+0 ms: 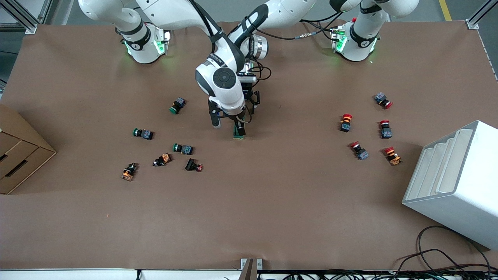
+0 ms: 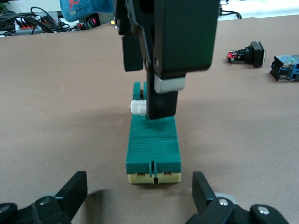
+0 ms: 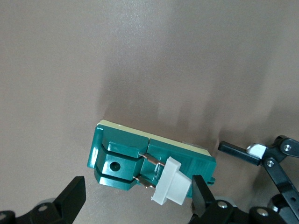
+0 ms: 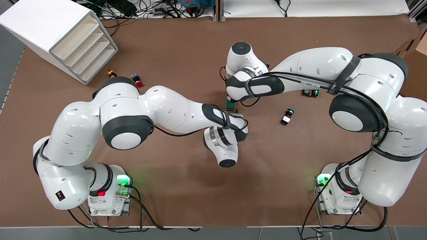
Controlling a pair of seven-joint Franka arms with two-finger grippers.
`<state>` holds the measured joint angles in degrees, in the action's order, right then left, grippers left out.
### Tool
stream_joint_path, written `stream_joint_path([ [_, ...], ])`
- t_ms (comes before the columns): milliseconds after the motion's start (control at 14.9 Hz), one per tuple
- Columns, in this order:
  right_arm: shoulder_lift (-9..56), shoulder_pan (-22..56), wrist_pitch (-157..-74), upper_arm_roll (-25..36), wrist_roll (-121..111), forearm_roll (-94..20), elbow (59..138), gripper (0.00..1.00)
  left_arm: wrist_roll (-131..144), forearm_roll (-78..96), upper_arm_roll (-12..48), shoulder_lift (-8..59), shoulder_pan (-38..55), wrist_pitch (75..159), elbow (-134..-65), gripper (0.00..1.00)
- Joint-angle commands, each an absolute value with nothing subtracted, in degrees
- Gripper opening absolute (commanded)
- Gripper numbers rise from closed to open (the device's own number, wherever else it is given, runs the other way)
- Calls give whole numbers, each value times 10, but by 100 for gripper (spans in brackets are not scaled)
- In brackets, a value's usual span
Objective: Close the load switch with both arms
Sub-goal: 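Push the white handle down with the right gripper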
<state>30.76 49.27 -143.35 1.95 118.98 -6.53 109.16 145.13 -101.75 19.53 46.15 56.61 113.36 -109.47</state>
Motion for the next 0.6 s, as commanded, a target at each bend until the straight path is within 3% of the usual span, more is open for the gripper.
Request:
stream_joint_path([
  [0, 316, 504, -1454, 26, 1201, -63, 1100, 100, 1455, -1023, 192, 468, 570, 1129, -1090, 99],
  [536, 316, 498, -1455, 34, 1201, -49, 1094, 100, 1454, -1023, 193, 468, 570, 1129, -1090, 99],
])
